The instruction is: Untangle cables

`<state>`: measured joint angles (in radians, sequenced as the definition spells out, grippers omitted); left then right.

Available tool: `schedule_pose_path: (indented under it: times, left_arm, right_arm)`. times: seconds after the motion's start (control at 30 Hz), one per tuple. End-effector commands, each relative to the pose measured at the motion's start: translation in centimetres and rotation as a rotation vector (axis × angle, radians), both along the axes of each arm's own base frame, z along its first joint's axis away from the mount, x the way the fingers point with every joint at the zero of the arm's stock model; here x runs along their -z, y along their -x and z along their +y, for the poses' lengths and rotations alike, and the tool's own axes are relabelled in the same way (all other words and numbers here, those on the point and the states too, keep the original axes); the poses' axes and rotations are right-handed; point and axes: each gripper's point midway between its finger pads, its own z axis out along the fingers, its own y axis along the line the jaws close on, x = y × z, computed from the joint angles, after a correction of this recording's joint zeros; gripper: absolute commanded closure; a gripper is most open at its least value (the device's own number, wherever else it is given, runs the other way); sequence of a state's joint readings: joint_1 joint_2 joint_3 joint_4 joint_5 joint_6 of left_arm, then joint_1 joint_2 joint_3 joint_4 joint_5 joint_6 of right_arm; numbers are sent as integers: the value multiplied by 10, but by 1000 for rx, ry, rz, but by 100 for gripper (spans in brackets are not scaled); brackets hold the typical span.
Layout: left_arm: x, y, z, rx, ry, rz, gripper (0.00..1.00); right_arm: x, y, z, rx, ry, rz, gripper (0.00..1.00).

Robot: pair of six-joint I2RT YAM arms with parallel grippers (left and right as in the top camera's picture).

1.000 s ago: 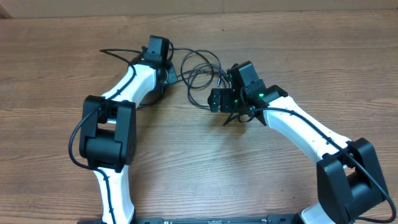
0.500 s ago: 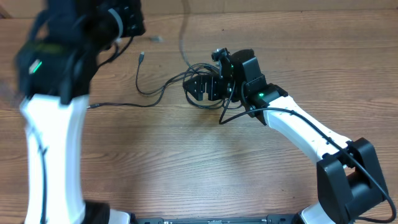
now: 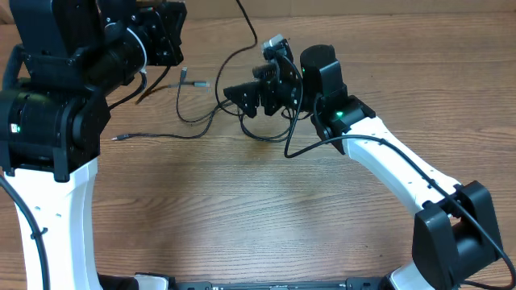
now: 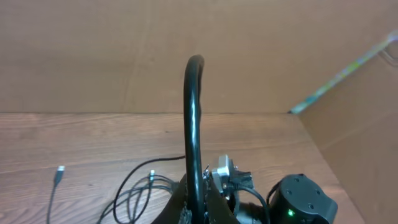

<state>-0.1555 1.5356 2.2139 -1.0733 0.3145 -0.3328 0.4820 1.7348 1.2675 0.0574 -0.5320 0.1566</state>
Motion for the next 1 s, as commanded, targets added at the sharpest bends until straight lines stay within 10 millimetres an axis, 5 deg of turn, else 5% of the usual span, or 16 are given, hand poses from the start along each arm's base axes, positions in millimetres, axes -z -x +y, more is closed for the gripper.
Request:
schedule_pose_path:
  times: [0.0, 0.13, 0.27, 0.43, 0.57, 0.87, 0.97]
  left_arm:
    - [-5, 7, -8, 58, 7, -18, 96]
    - [-2, 11, -12, 84, 15, 1, 96]
    - [-4, 19, -25, 166, 50, 6, 96]
    - [-8, 35, -44, 299, 106, 20, 96]
    - [-6, 45, -52, 360, 133, 51, 96]
    - [-9, 64, -66, 485, 183, 74, 96]
    - [-5, 60, -63, 469, 146, 60, 96]
  right_arm:
    - [-31, -34, -13, 201, 53, -208, 0]
    - [-62, -59, -34, 368, 70, -391, 0]
    - [-87, -61, -33, 373, 40, -518, 0]
    - [-89, -72, -27, 377, 19, -542, 0]
    - [-95, -76, -21, 374, 9, -551, 12]
    - [-85, -56, 8, 234, 15, -491, 96]
    - [-73, -68, -13, 269, 55, -444, 96]
